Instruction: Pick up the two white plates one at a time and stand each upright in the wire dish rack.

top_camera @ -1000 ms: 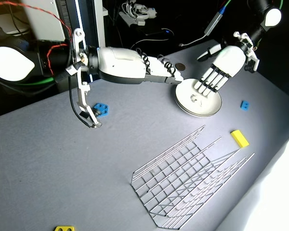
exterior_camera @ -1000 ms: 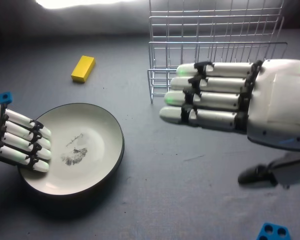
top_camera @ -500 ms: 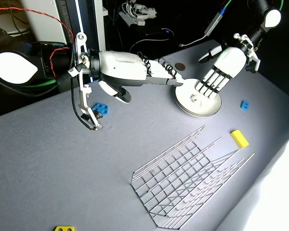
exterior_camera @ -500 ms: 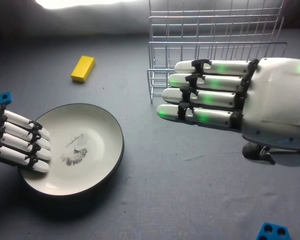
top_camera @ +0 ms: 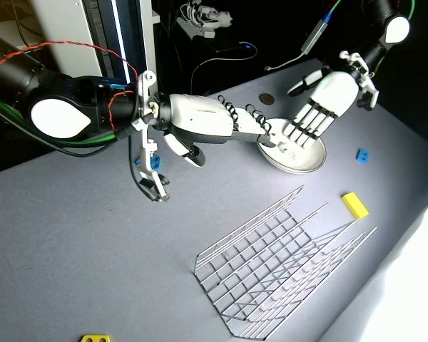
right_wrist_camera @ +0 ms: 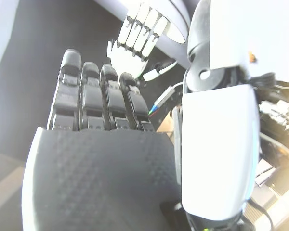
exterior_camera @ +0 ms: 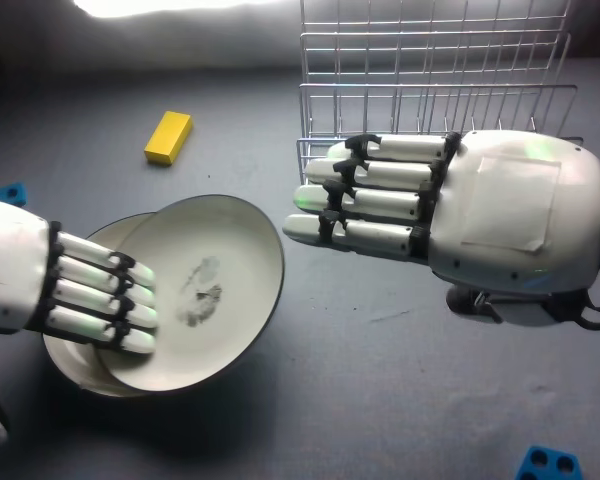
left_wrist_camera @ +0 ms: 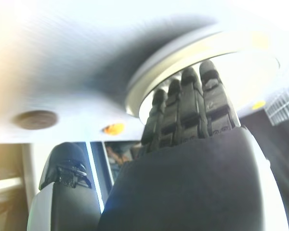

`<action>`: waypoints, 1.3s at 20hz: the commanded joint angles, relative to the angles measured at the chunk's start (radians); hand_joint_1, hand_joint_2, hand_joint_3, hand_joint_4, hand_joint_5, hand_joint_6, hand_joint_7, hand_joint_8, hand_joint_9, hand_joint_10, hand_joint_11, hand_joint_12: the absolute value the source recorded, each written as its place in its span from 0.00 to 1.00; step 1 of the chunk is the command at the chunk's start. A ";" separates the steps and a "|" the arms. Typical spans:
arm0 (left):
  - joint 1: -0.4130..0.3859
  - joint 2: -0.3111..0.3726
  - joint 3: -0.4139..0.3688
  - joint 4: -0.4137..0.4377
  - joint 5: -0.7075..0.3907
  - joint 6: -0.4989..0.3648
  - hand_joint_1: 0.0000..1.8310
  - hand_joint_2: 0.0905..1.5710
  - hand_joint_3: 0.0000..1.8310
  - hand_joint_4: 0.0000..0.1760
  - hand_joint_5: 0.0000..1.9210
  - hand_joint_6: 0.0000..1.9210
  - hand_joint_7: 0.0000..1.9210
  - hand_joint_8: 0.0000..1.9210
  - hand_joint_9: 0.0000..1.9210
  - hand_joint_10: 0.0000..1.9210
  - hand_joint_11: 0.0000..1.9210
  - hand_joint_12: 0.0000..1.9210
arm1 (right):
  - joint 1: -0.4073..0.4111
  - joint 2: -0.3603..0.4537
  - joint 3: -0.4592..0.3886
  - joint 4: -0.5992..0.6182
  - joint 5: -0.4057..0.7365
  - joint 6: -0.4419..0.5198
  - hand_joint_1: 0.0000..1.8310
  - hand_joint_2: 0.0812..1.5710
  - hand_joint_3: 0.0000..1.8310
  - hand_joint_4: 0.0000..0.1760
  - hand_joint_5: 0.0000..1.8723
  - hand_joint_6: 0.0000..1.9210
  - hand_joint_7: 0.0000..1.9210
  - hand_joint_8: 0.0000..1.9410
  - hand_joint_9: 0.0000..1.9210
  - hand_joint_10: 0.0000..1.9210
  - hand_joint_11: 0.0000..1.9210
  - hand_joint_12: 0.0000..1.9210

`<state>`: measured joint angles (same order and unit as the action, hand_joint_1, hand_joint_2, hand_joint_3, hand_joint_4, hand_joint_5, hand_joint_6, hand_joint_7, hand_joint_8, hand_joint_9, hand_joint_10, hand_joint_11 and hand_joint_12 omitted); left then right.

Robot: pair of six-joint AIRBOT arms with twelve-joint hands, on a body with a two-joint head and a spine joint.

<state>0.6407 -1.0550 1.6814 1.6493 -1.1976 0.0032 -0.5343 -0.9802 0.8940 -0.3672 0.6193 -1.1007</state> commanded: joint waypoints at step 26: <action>-0.013 -0.043 -0.032 -0.033 0.014 -0.017 0.00 0.67 0.00 0.00 0.05 0.00 0.06 0.00 0.05 0.00 0.00 0.09 | 0.108 -0.389 0.241 0.168 -0.029 -0.114 0.66 0.58 0.00 0.00 0.00 0.00 0.00 0.00 0.00 0.00 0.00 0.17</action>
<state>0.6205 -1.0851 1.6497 1.6226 -1.1683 -0.0116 -0.4427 -1.3697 1.1347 -0.1997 0.4755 -1.2095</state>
